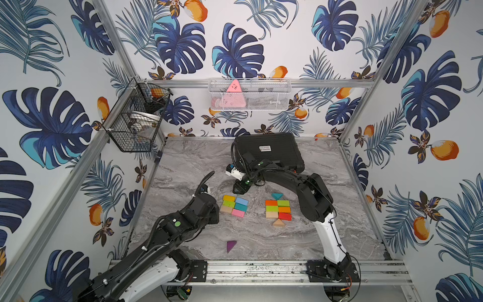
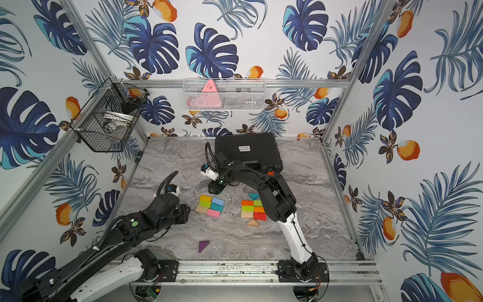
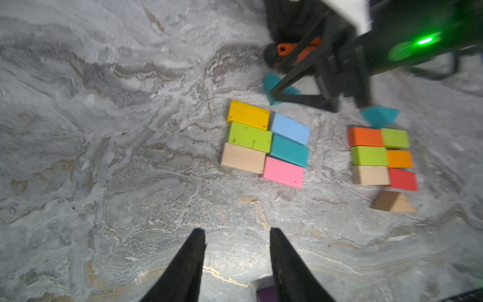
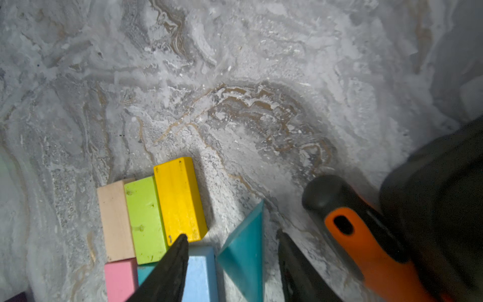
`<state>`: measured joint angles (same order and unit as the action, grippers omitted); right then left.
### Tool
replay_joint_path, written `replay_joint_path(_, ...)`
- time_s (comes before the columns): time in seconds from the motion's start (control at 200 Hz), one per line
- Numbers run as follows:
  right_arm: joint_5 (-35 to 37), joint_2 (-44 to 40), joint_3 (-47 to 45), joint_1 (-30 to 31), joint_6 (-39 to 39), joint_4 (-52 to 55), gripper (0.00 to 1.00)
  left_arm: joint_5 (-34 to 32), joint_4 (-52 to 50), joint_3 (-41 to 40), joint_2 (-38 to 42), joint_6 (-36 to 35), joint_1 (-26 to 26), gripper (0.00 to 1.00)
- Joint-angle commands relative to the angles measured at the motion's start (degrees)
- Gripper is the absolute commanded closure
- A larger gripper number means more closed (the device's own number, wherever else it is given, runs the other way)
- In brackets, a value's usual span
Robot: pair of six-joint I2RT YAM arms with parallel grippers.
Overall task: Assemble a piece of candy with building blocks
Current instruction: Assemble the building block at the center of the board.
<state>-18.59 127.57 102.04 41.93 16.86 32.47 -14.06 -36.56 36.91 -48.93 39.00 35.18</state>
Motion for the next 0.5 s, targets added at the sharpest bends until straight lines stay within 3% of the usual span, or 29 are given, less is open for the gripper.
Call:
replay_joint_path(0.0,1.58,-4.61,-3.64,-0.14,-4.06,-5.81,0.43,1.39,11.98,-2.28,-5.48,-0.38,-5.10,0.62)
replay_joint_path(0.115,1.85,-10.07,-9.86,-0.29,-6.80,-11.52,0.43,13.89,22.25,-3.41,-12.13,0.44,-15.62,0.67)
replay_joint_path(0.35,5.09,-14.26,-15.37,-1.02,-12.40,-15.87,0.44,12.97,30.32,0.41,-28.18,-0.07,-18.19,0.73)
replay_joint_path(0.495,5.49,-13.90,-16.18,-1.36,-12.68,-16.42,0.45,13.05,33.72,0.10,-32.18,-0.97,-19.58,0.74)
